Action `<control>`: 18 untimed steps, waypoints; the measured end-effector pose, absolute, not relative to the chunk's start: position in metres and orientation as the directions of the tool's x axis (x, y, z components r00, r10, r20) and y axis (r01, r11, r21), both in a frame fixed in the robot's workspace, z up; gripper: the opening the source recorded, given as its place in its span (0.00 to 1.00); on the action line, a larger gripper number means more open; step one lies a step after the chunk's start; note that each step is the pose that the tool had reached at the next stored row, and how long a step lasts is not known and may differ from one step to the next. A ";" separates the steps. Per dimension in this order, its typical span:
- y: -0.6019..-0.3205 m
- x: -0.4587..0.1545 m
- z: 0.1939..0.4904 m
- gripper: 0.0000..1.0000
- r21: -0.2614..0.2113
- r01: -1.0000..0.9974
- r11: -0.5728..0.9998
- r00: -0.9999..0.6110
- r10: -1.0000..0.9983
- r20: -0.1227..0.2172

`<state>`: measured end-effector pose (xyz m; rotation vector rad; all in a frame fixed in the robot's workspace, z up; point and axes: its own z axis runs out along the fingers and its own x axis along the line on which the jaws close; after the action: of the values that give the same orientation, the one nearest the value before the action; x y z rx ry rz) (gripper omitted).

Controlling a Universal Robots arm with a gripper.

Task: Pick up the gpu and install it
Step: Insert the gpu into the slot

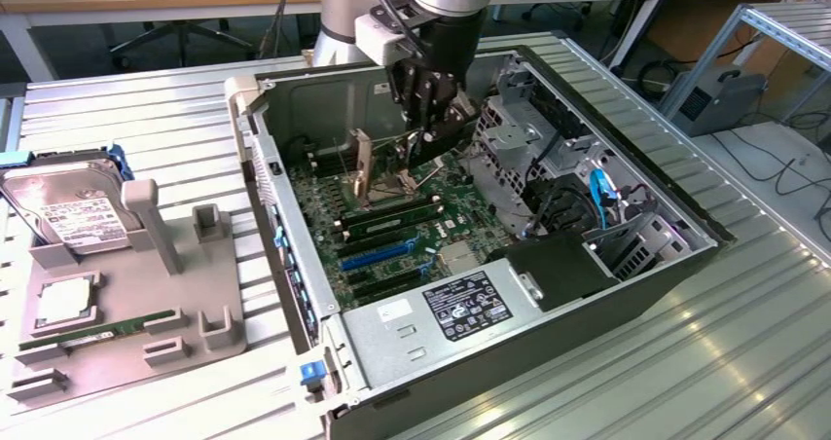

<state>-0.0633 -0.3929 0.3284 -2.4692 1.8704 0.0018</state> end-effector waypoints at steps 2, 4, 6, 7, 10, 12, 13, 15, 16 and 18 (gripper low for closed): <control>-0.393 -0.063 0.328 0.27 -0.034 -0.959 -0.281 0.282 -0.959 -0.027; -0.393 -0.063 0.328 0.27 -0.034 -0.956 -0.291 0.292 -0.956 -0.027; -0.393 -0.063 0.328 0.27 -0.034 -0.953 -0.302 0.303 -0.953 -0.027; -0.393 -0.063 0.328 0.27 -0.034 -0.951 -0.307 0.308 -0.951 -0.027; -0.393 -0.063 0.328 0.27 -0.034 -0.946 -0.323 0.324 -0.946 -0.027; -0.393 -0.063 0.328 0.27 -0.034 -0.941 -0.338 0.339 -0.941 -0.027; -0.393 -0.063 0.328 0.27 -0.034 -0.939 -0.343 0.344 -0.938 -0.027; -0.393 -0.063 0.328 0.27 -0.034 -0.935 -0.353 0.354 -0.935 -0.027; -0.393 -0.063 0.328 0.27 -0.034 -0.933 -0.358 0.359 -0.933 -0.027; -0.393 -0.063 0.328 0.27 -0.034 -0.929 -0.368 0.369 -0.929 -0.027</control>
<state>-0.0633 -0.3928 0.3284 -2.5633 1.7401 0.0049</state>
